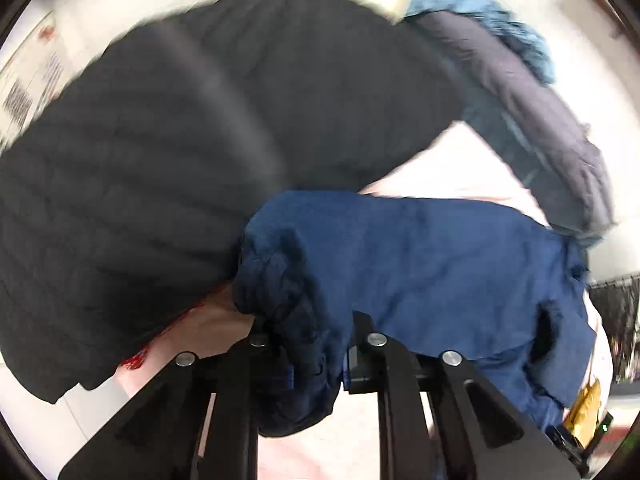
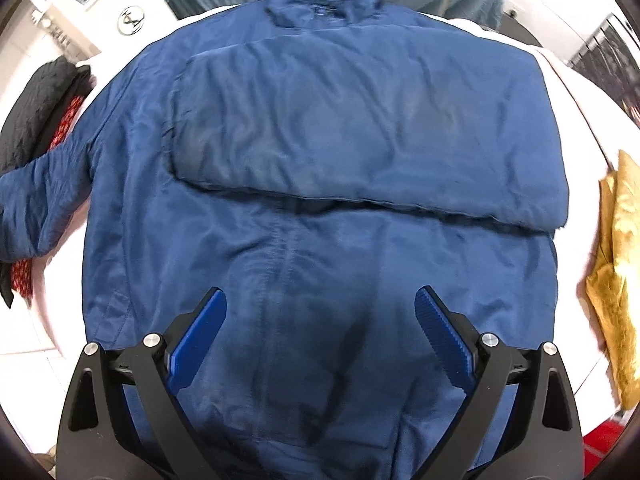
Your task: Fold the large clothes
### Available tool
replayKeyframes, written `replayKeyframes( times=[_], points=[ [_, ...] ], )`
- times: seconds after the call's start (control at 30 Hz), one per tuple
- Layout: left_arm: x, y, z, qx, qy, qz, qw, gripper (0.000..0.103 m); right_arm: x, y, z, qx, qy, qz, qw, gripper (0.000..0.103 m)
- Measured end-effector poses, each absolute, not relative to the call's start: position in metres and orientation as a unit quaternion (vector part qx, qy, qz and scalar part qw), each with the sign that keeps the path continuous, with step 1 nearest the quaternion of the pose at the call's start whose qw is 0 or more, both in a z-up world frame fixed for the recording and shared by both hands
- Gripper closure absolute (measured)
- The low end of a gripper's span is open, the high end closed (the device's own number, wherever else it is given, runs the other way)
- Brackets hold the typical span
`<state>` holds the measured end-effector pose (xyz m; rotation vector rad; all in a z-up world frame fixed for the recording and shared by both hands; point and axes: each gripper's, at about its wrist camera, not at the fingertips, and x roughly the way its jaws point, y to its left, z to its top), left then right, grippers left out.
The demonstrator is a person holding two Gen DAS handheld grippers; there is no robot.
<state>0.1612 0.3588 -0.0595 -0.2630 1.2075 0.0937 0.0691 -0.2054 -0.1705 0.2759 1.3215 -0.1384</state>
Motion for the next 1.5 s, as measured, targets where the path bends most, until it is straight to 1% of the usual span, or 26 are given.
replayKeyframes(
  times=[0.1,0.17,0.23,0.33,0.43,0.5,0.53,0.57,0.6,0.63,0.7,0.73,0.83,0.93,1.0,1.1,1.23,1.33,1.5],
  points=[
    [0.160,0.310,-0.022,-0.109,0.539,-0.025,0.835,0.092,0.065,-0.217,-0.173,0.143,0.610,-0.075,0.776,0.009],
    [0.164,0.258,0.004,-0.100,0.522,-0.091,0.842,0.092,0.065,-0.221,-0.175,0.152,0.609,-0.078,0.774,0.009],
    [0.169,0.210,0.017,-0.084,0.513,-0.140,0.843,0.092,0.067,-0.224,-0.176,0.156,0.608,-0.080,0.774,0.009],
    [0.171,0.125,0.017,-0.072,0.514,-0.230,0.823,0.092,0.071,-0.227,-0.169,0.160,0.598,-0.079,0.781,0.009],
    [0.165,0.033,0.004,-0.049,0.526,-0.301,0.794,0.092,0.071,-0.230,-0.163,0.163,0.590,-0.078,0.787,0.009],
    [0.165,-0.013,-0.007,-0.042,0.531,-0.334,0.778,0.092,0.069,-0.234,-0.162,0.166,0.587,-0.082,0.788,0.009],
    [0.166,-0.040,-0.020,-0.043,0.543,-0.346,0.764,0.092,0.067,-0.237,-0.162,0.168,0.587,-0.086,0.787,0.009],
    [0.167,-0.057,-0.031,-0.043,0.555,-0.348,0.754,0.089,0.063,-0.242,-0.164,0.172,0.587,-0.092,0.786,0.009],
    [0.166,-0.072,-0.044,-0.043,0.569,-0.344,0.746,0.076,0.059,-0.246,-0.166,0.178,0.589,-0.096,0.783,0.009],
    [0.167,-0.089,-0.061,-0.053,0.588,-0.345,0.729,0.069,0.056,-0.249,-0.168,0.183,0.591,-0.101,0.779,0.009],
    [0.166,-0.111,-0.083,-0.061,0.611,-0.340,0.712,0.031,0.047,-0.259,-0.175,0.195,0.597,-0.112,0.770,0.009],
    [0.165,-0.121,-0.099,-0.055,0.624,-0.331,0.706,0.026,0.044,-0.263,-0.178,0.200,0.599,-0.116,0.767,0.009],
    [0.158,-0.115,-0.126,-0.055,0.648,-0.313,0.693,0.024,0.033,-0.274,-0.188,0.212,0.606,-0.132,0.755,0.009],
    [0.153,-0.098,-0.133,-0.075,0.655,-0.305,0.687,0.017,0.030,-0.281,-0.196,0.224,0.610,-0.139,0.747,0.009],
    [0.152,-0.086,-0.125,-0.083,0.648,-0.306,0.692,0.009,0.033,-0.282,-0.200,0.229,0.612,-0.136,0.744,0.009],
    [0.148,-0.065,-0.105,-0.073,0.635,-0.316,0.701,0.008,0.047,-0.277,-0.201,0.227,0.614,-0.121,0.746,0.009],
    [0.132,-0.030,-0.086,-0.024,0.600,-0.306,0.738,0.007,0.068,-0.265,-0.192,0.225,0.605,-0.094,0.758,0.009],
    [0.120,0.012,-0.095,0.001,0.593,-0.245,0.767,0.007,0.086,-0.251,-0.185,0.208,0.598,-0.073,0.771,0.009],
    [0.107,0.092,-0.127,-0.065,0.628,-0.156,0.760,0.007,0.119,-0.229,-0.184,0.183,0.602,-0.038,0.777,0.009]
  ],
)
